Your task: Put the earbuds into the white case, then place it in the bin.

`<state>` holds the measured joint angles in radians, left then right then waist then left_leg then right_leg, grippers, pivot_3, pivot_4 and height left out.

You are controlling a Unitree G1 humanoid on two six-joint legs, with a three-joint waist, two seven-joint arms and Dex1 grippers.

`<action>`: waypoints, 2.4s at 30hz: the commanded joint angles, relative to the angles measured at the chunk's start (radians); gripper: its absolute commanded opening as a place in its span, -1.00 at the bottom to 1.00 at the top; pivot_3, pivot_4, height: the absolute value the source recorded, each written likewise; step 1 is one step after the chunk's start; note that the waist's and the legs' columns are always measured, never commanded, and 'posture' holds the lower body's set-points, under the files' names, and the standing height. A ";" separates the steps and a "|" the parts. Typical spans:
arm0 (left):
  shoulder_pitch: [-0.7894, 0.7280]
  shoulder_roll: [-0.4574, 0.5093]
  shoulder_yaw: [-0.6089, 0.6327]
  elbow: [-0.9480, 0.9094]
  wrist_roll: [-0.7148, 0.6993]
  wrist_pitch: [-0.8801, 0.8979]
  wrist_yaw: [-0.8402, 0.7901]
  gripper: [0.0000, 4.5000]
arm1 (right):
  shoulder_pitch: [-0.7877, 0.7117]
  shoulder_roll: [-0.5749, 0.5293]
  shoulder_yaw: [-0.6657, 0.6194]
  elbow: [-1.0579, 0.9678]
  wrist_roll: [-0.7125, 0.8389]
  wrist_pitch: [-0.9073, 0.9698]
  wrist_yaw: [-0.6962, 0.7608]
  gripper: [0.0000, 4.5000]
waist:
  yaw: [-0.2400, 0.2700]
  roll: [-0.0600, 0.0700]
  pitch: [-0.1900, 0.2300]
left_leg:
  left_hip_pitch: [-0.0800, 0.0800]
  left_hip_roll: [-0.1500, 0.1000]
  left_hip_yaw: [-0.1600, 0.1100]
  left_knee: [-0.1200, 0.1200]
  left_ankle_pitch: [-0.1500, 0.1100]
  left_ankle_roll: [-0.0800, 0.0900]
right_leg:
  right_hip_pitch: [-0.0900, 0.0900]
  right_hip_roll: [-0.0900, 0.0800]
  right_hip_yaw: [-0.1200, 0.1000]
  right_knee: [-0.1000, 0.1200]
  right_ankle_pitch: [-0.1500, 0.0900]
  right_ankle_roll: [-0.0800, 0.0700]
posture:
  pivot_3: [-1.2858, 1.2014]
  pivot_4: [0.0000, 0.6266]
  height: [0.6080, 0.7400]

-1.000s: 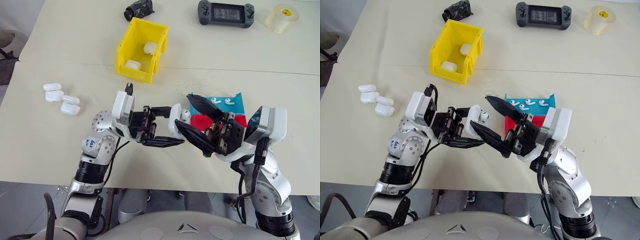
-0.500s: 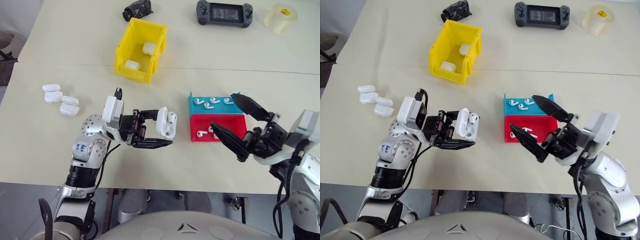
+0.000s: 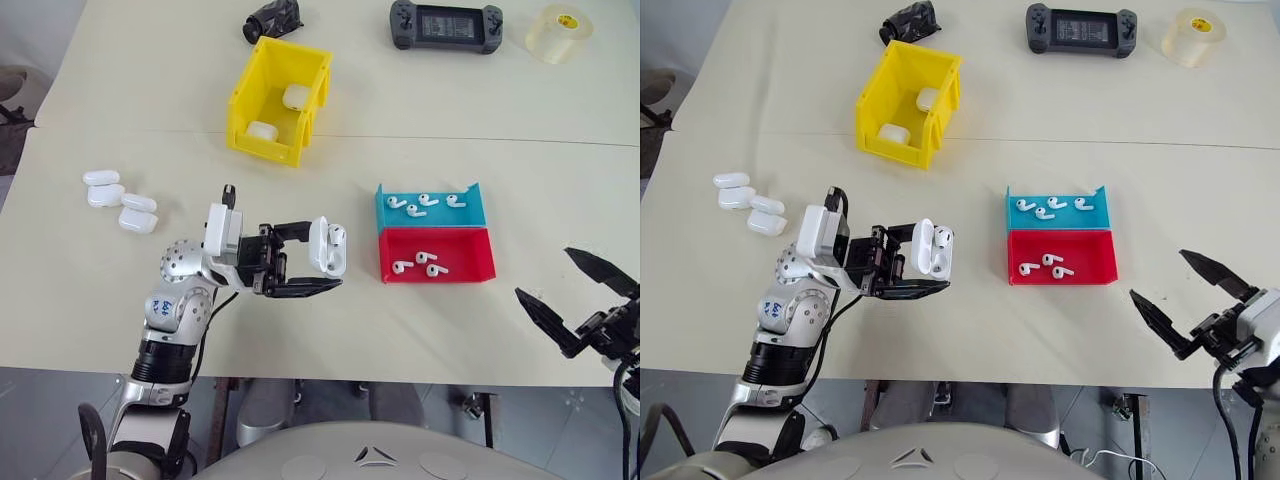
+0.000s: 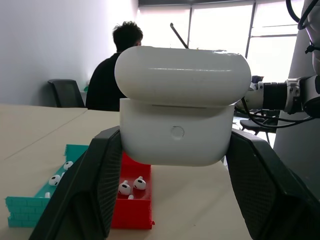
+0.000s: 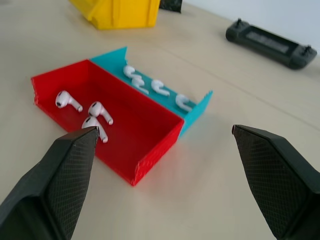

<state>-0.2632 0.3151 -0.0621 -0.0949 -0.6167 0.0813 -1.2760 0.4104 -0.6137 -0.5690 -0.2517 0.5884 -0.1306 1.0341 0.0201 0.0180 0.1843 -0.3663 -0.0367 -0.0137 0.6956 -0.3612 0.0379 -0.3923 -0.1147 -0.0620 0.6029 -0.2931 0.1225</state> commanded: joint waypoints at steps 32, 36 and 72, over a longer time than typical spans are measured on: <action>0.105 -0.050 -0.077 -0.112 0.077 -0.129 0.145 0.22 | -1.369 -0.281 0.986 0.880 -0.709 0.180 0.331 0.98 | 0.000 0.003 0.002 | -0.005 -0.002 -0.002 0.001 0.000 0.000 | -0.003 0.000 -0.006 -0.001 0.000 0.000 | 0.03 -0.52 1.00; 0.094 -0.051 -0.081 -0.098 0.079 -0.135 0.144 0.22 | -1.396 -0.252 0.987 0.937 -0.759 0.158 0.319 0.98 | 0.000 0.003 0.002 | -0.005 -0.001 -0.002 0.002 0.000 0.000 | -0.003 0.000 -0.006 -0.001 0.000 0.000 | 0.03 -0.52 1.00; 0.078 -0.057 -0.082 -0.049 0.076 -0.166 0.102 0.22 | -1.373 -0.213 0.964 0.882 -0.815 0.217 0.380 -0.49 | -0.006 0.003 0.002 | -0.004 -0.001 -0.002 0.003 0.000 -0.001 | -0.002 0.000 -0.006 0.002 0.000 0.000 | 0.03 -0.52 1.00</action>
<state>-0.1789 0.2622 -0.1391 -0.1387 -0.5381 -0.0664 -1.1697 -0.9825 -0.8277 0.4020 0.6400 -0.2163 0.0801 1.4095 0.0146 0.0213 0.1862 -0.3703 -0.0380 -0.0159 0.6983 -0.3609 0.0366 -0.3946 -0.1151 -0.0678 0.6044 -0.2929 0.1226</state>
